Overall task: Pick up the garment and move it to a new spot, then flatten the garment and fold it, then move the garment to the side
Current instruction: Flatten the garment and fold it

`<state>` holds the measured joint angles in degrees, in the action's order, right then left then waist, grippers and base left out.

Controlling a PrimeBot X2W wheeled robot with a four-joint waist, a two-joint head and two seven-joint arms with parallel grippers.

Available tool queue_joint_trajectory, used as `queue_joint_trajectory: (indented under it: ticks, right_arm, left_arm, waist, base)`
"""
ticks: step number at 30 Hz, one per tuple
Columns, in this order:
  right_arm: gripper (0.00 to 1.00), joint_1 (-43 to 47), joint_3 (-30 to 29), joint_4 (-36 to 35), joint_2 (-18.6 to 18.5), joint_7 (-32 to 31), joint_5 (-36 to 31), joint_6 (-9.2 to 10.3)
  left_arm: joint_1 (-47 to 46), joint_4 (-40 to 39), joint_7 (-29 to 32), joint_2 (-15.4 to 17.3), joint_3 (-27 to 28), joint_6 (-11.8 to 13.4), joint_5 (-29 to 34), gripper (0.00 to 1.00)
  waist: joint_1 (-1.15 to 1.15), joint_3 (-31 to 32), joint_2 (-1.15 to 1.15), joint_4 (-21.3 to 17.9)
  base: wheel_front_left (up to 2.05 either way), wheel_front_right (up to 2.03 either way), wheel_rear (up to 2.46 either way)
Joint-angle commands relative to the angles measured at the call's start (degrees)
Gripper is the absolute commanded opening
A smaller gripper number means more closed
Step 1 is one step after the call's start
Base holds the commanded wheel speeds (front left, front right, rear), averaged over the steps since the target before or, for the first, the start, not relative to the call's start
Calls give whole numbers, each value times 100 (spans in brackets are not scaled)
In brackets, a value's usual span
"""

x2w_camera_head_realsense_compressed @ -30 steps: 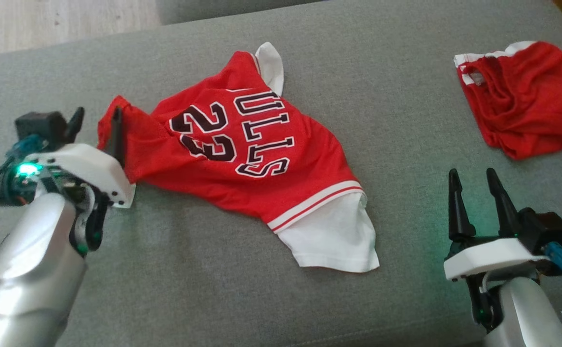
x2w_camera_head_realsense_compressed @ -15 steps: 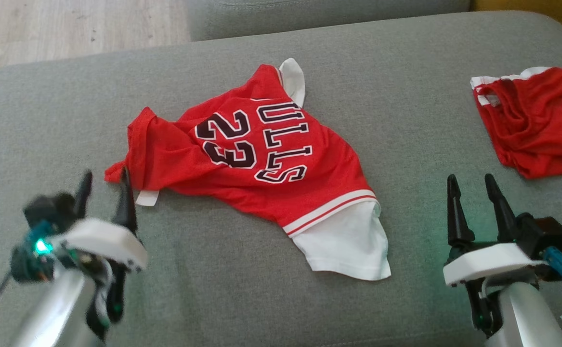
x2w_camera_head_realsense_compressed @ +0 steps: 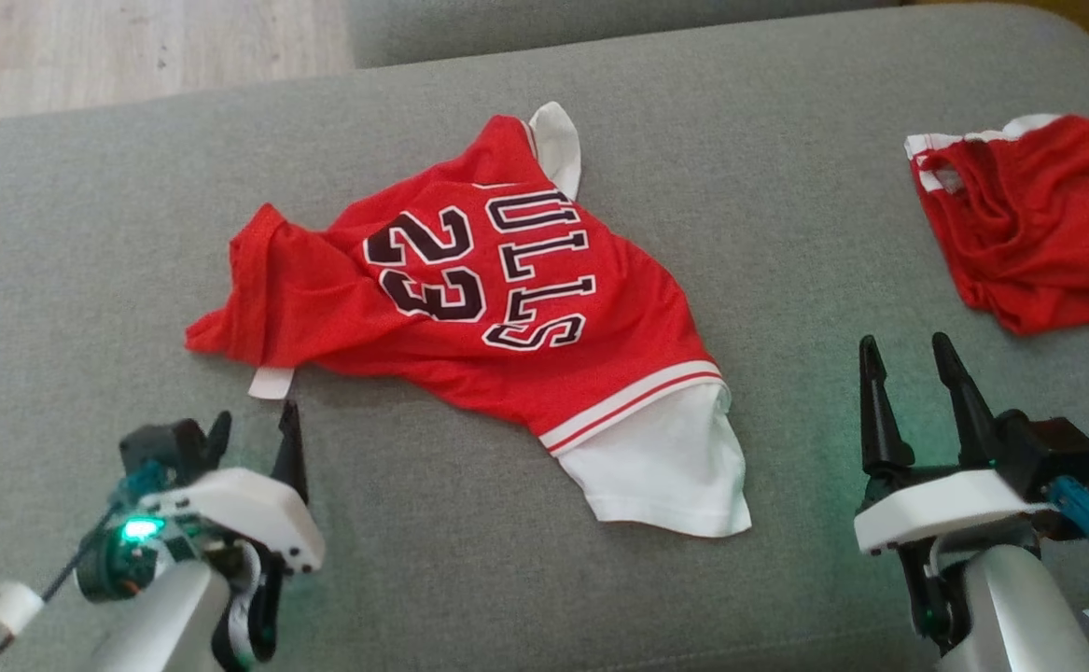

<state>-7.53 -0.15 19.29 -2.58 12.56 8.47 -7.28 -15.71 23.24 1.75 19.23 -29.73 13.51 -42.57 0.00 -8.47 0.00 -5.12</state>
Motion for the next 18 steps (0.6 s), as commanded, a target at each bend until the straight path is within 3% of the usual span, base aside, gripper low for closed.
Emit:
queue_joint_trajectory:
  ticks: [1, 7, 14, 15, 17, 18]
  right_arm:
    - [100, -141, 151, -198, -30, -3, -46, -21]
    - [100, -176, 136, -217, -30, -4, -54, -21]
    - [100, -207, 134, -197, -30, 14, -47, -21]
    - [100, -207, 132, -191, -30, 18, -44, -21]
    - [100, -204, 123, -182, -30, 26, -40, -21]
    - [100, -198, 118, -177, -30, 30, -39, -21]
  left_arm:
    - [-486, 57, 12, 104, 227, -47, -43, 100]
    - [-867, 615, 77, 39, 211, -132, -50, 100]
    - [-1139, 1286, 348, -15, 131, -45, -35, 100]
    - [-1155, 1346, 395, -21, 100, -50, -26, 85]
    - [-1171, 1401, 433, -53, 76, -84, -49, 34]
    - [-1167, 1416, 448, -62, 53, -112, -51, 18]
  waist:
    - [0, -77, 0, -59]
    - [0, -207, 0, -152]
    - [0, -282, 0, -237]
    - [0, -281, 0, -241]
    - [0, -274, 0, -243]
    - [0, -264, 0, -240]
  base:
    - [0, 0, 0]
    - [0, 0, 0]
    - [0, 0, 0]
    - [0, 0, 0]
    - [0, 0, 0]
    - [0, 0, 0]
